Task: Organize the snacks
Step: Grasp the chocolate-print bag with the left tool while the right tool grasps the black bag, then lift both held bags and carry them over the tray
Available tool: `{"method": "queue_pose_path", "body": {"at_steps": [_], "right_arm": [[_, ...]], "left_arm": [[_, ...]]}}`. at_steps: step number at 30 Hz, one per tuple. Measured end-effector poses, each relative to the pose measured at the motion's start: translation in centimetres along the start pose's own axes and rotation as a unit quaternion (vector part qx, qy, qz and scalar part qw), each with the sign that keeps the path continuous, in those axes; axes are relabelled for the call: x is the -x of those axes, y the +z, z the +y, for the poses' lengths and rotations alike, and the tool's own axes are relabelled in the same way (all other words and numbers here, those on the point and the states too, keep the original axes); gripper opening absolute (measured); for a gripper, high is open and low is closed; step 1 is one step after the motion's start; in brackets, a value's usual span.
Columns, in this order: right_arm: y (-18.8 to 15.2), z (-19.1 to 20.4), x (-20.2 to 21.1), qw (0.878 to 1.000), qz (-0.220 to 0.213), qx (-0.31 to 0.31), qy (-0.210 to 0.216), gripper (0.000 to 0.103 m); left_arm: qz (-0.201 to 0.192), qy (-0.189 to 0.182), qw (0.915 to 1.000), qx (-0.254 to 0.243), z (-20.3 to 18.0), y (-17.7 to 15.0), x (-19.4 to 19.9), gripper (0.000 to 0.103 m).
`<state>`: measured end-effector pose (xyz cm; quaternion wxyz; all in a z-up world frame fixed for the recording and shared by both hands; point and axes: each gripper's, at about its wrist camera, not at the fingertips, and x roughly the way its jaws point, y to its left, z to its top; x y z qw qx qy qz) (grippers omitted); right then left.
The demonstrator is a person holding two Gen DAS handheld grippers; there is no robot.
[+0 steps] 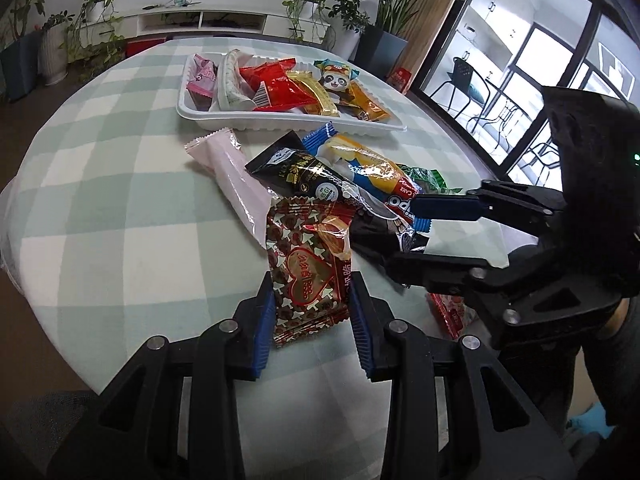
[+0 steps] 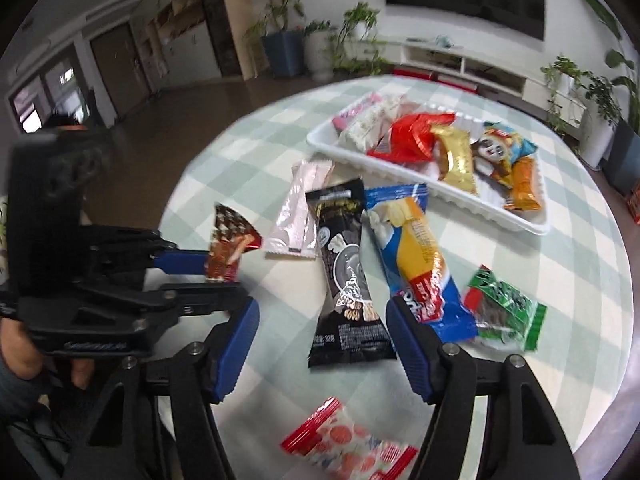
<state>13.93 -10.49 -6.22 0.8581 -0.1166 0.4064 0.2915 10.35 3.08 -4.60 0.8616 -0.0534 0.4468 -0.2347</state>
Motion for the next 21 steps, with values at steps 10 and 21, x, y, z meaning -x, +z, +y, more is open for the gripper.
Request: {"method": "queue_pose_path", "body": {"at_steps": [10, 21], "right_arm": [[1.2, 0.1, -4.0, 0.998, 0.061, 0.030, -0.015, 0.050], [0.7, 0.5, -3.3, 0.998, 0.056, 0.019, -0.016, 0.025]], "left_arm": [[0.007, 0.000, 0.9999, 0.009, 1.0, -0.2, -0.6, 0.032], [0.006, -0.003, 0.9999, 0.014, 1.1, -0.2, -0.7, 0.032]]}}
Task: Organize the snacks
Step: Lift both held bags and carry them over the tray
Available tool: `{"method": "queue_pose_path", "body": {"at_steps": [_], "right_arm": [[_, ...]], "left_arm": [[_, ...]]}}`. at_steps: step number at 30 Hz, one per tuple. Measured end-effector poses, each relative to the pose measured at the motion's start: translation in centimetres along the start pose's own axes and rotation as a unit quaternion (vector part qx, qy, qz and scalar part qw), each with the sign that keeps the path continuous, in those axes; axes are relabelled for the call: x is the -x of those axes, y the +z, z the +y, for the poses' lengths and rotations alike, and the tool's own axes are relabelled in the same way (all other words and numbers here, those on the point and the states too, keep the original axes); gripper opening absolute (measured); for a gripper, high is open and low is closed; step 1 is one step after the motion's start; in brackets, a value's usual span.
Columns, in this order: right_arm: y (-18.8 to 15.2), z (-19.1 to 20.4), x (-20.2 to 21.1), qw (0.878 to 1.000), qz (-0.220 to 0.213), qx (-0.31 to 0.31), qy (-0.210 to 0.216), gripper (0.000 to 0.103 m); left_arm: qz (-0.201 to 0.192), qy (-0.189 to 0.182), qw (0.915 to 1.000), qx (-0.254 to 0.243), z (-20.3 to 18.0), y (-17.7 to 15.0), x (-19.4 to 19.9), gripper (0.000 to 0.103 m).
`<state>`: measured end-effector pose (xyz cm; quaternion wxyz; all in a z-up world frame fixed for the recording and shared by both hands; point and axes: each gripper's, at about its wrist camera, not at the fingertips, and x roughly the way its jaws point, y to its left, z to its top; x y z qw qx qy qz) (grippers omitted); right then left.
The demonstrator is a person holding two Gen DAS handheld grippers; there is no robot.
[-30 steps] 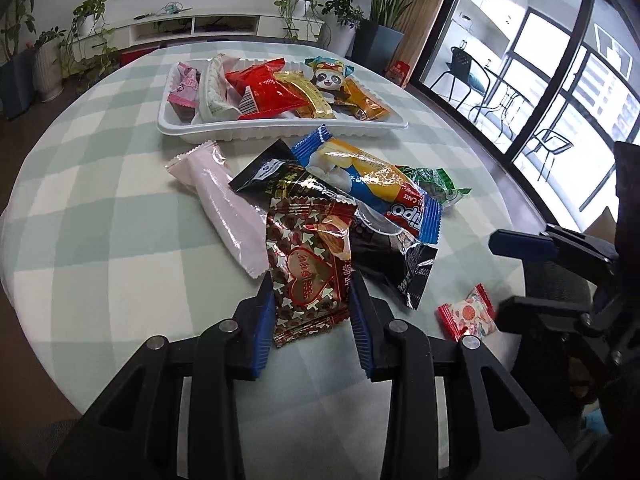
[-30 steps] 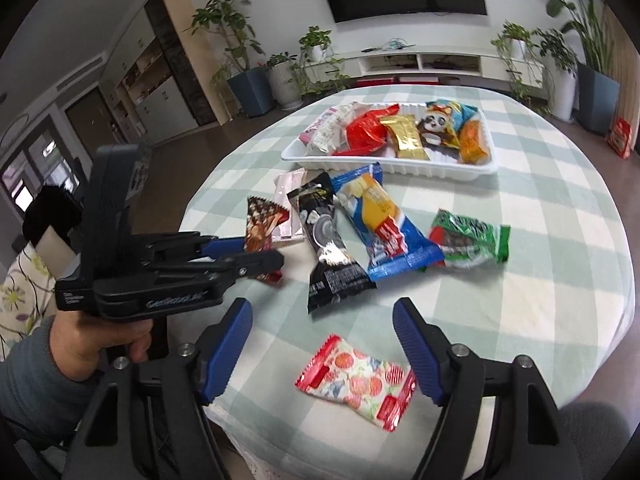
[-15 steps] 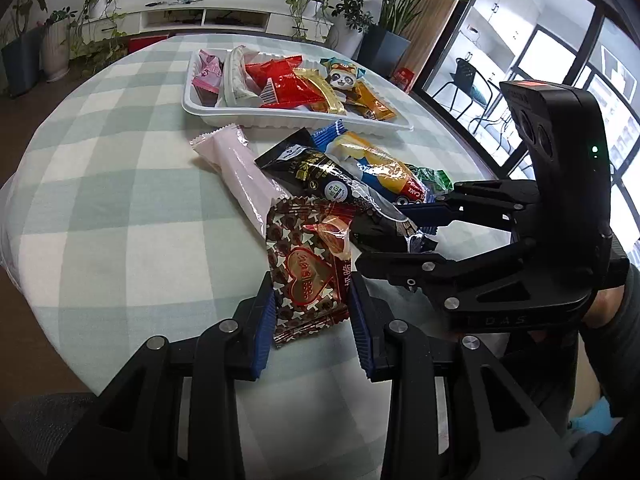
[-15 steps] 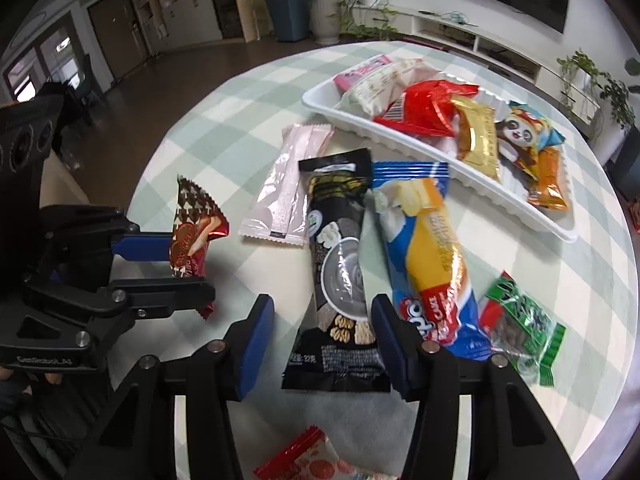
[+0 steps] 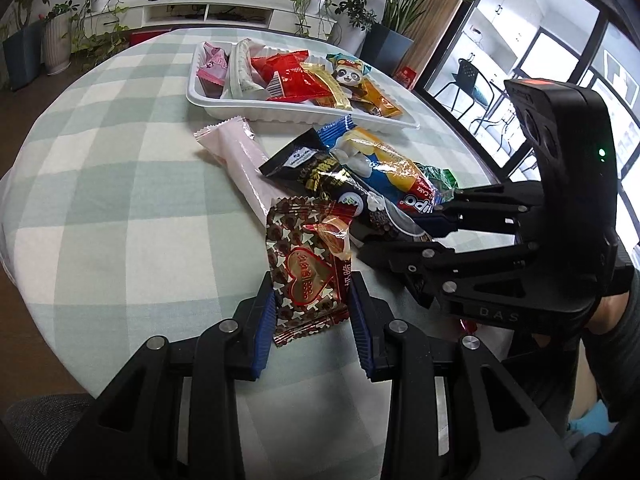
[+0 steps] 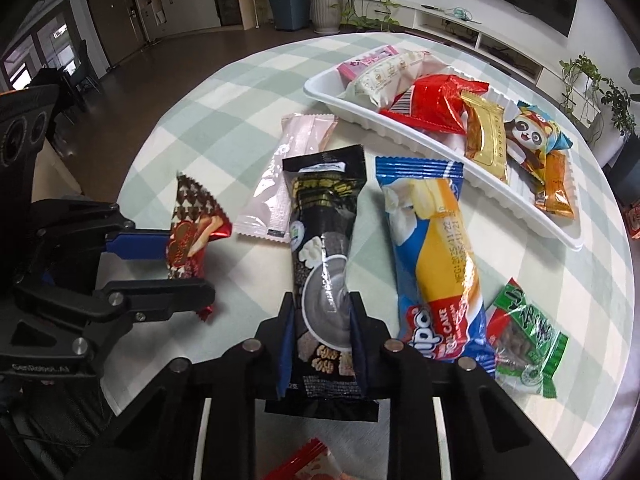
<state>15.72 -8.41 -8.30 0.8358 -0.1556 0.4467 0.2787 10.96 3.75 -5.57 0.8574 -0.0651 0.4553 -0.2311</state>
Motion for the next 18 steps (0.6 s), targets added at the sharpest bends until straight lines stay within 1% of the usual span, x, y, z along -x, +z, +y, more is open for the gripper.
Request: {"method": "queue_pose_path", "body": {"at_steps": [2, 6, 8, 10, 12, 14, 17, 18], "right_arm": [[-0.5, 0.0, 0.6, 1.000, -0.009, -0.012, 0.007, 0.025], [-1.4, -1.0, 2.5, 0.997, -0.033, -0.056, 0.034, 0.025], [-1.8, -1.8, 3.9, 0.994, -0.053, -0.085, 0.053, 0.025], [-2.2, -3.1, 5.5, 0.987, -0.076, -0.119, 0.076, 0.025], [-2.5, -4.7, 6.9, 0.980, -0.096, -0.150, 0.089, 0.025], [-2.4, -6.7, 8.0, 0.974, -0.112, -0.176, 0.090, 0.025], [-2.1, -10.4, 9.8, 0.965, -0.136, -0.213, 0.067, 0.025], [-1.9, -11.9, 10.5, 0.960, -0.146, -0.229, 0.063, 0.025]], "left_arm": [[-0.002, -0.004, 1.0000, 0.003, 0.1, 0.0, 0.2, 0.032], [-0.009, -0.019, 0.9997, 0.015, 0.4, 0.2, 0.6, 0.032], [-0.015, -0.025, 0.9994, 0.018, 0.4, 0.5, 1.0, 0.032], [-0.023, -0.026, 0.9992, 0.018, 0.4, 1.1, 1.6, 0.032], [-0.033, -0.031, 0.9988, 0.021, 0.7, 2.1, 2.2, 0.032], [-0.046, -0.032, 0.9982, 0.023, 1.3, 3.5, 2.8, 0.032], [-0.064, -0.024, 0.9975, 0.019, 2.2, 6.3, 3.6, 0.032], [-0.069, -0.020, 0.9973, 0.016, 2.5, 7.2, 3.8, 0.032]]}}
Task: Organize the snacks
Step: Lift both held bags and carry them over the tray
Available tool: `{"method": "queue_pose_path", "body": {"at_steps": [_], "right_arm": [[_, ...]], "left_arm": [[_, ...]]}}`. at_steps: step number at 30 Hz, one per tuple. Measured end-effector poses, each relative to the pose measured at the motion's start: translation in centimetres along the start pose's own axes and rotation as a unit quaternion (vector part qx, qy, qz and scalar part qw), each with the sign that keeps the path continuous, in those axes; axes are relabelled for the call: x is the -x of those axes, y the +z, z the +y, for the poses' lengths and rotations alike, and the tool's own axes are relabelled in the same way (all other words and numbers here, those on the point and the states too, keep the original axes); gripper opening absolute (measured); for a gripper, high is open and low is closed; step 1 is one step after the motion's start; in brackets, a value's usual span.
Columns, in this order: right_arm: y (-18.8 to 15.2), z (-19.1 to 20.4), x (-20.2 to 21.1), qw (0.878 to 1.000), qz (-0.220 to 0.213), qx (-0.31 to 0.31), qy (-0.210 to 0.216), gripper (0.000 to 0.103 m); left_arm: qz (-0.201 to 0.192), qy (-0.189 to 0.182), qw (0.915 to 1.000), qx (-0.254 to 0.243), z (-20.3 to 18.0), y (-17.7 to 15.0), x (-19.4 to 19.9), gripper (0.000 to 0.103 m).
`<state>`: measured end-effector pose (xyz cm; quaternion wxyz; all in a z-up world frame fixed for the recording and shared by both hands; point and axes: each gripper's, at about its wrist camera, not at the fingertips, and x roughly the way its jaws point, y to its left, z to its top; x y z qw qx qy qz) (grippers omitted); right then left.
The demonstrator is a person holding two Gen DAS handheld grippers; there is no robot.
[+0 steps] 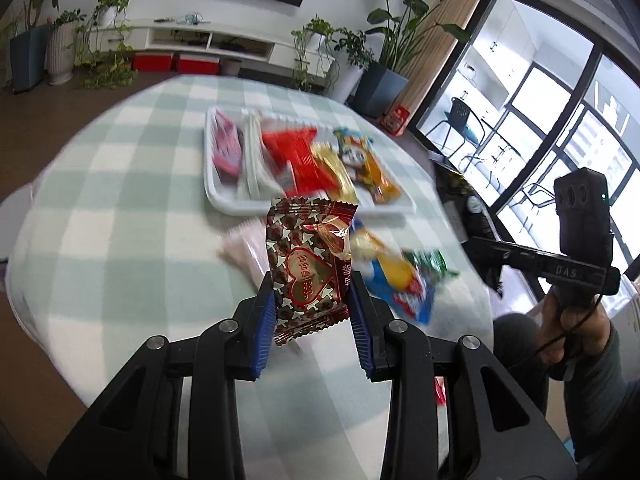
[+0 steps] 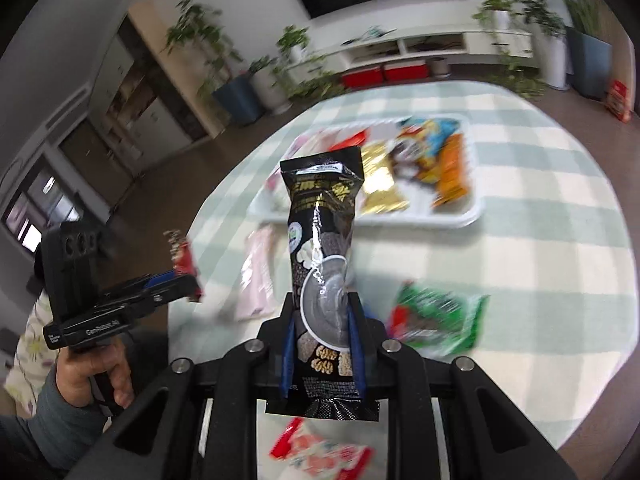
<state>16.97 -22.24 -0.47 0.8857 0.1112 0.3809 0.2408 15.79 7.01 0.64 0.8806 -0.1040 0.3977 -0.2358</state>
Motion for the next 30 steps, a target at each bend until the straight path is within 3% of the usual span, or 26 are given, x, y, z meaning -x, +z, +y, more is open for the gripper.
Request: {"method": "queue_pose_path", "body": {"at_steps": [7, 14, 22, 30], "right_arm": [[6.9, -3.6, 2.6, 0.995, -0.072, -0.032, -0.054, 0.025], [11.1, -3.0, -1.6, 0.995, -0.080, -0.027, -0.058, 0.025], [11.7, -2.4, -9.6, 0.998, -0.017, -0.015, -0.056, 0.025], [10.4, -2.6, -14.5, 0.996, 0.039, -0.003, -0.076, 0.025]], "left_arm": [[-0.018, 0.017, 0.9996, -0.014, 2.0, 8.5, -1.5, 0.032], [-0.003, 0.014, 0.9992, -0.037, 0.5, 14.5, -7.3, 0.032], [0.043, 0.034, 0.9975, -0.045, 0.5, 15.9, -14.7, 0.032], [0.062, 0.044, 0.9957, -0.051, 1.5, 14.7, -18.1, 0.032]]}}
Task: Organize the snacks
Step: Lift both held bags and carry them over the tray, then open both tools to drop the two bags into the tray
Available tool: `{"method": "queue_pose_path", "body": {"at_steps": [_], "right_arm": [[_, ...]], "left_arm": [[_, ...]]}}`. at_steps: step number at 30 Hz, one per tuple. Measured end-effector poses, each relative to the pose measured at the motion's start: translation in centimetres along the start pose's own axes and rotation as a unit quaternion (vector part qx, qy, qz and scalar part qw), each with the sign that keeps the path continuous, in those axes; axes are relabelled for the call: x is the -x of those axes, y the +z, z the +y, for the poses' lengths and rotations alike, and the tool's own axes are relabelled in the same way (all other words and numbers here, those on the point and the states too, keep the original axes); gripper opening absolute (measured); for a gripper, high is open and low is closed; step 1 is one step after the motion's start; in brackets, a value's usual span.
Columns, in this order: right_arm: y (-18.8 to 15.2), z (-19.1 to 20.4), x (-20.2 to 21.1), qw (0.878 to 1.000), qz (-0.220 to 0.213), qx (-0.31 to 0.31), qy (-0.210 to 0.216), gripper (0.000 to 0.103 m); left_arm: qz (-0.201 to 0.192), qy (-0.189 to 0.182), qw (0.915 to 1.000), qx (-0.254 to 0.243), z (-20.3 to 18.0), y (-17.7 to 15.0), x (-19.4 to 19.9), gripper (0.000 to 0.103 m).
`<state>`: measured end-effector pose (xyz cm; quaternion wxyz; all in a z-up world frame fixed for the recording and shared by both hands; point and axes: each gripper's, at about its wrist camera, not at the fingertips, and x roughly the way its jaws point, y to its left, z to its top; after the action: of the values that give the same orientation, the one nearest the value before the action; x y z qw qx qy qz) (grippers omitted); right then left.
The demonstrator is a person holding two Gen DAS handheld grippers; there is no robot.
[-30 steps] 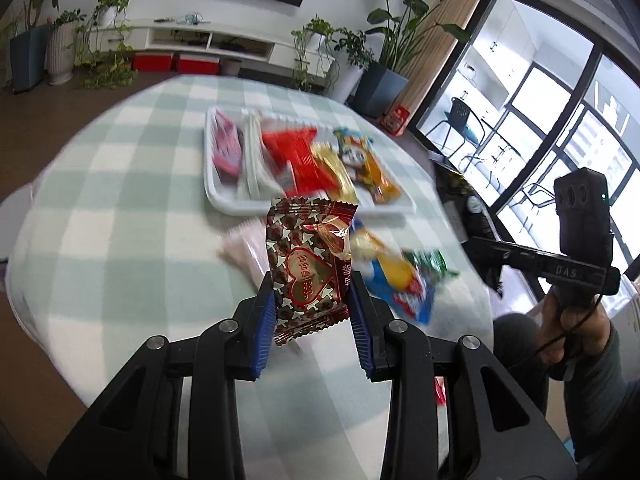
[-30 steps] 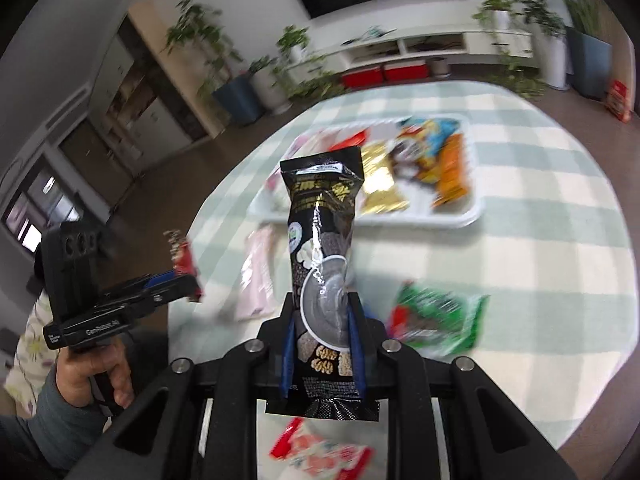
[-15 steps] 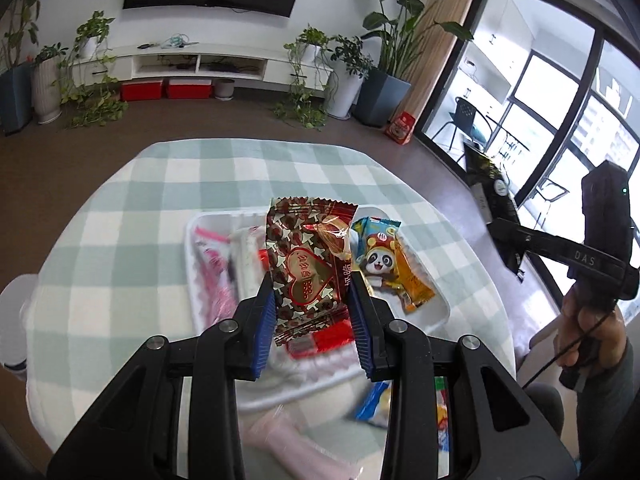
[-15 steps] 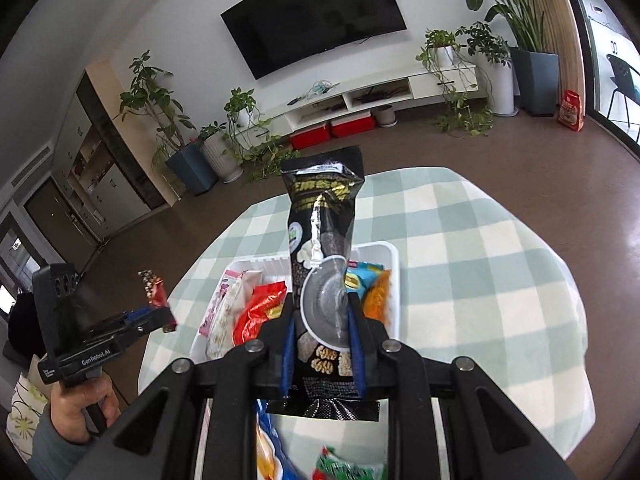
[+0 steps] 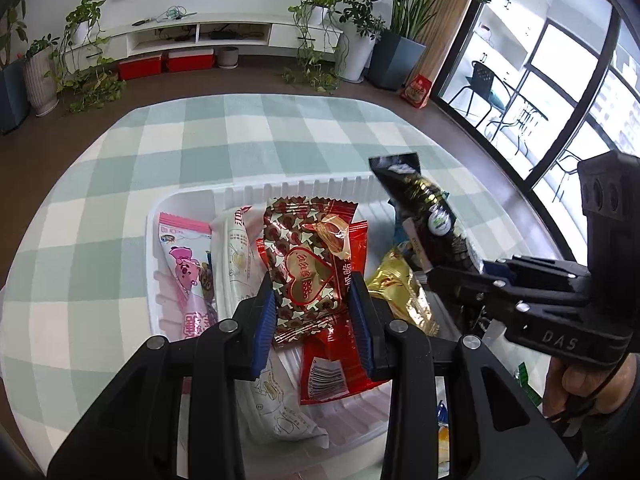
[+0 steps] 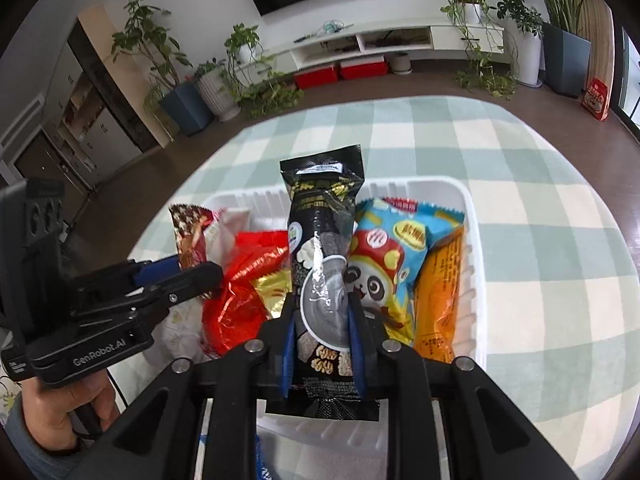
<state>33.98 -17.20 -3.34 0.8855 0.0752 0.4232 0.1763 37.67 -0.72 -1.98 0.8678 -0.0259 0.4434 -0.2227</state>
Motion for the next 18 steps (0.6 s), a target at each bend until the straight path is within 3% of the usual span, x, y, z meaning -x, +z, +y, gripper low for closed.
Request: {"method": "queue_pose_path", "body": {"at_steps": [9, 14, 16, 18], "right_arm": [[-0.5, -0.1, -0.9, 1.000, 0.010, 0.001, -0.008, 0.026], [-0.5, -0.2, -0.9, 1.000, 0.010, 0.000, -0.007, 0.029], [-0.6, -0.1, -0.7, 1.000, 0.009, -0.002, -0.008, 0.029], [-0.5, 0.0, -0.3, 1.000, 0.001, -0.002, -0.011, 0.035]], "left_arm": [[-0.001, 0.007, 0.9999, -0.010, -0.3, 0.1, -0.9, 0.037], [-0.008, 0.013, 0.9999, -0.007, -0.3, -0.1, -0.3, 0.051], [-0.011, 0.011, 0.9998, -0.007, -0.3, 0.0, -0.1, 0.051], [-0.015, 0.013, 0.9998, -0.010, -0.6, -0.1, 0.2, 0.056]]}}
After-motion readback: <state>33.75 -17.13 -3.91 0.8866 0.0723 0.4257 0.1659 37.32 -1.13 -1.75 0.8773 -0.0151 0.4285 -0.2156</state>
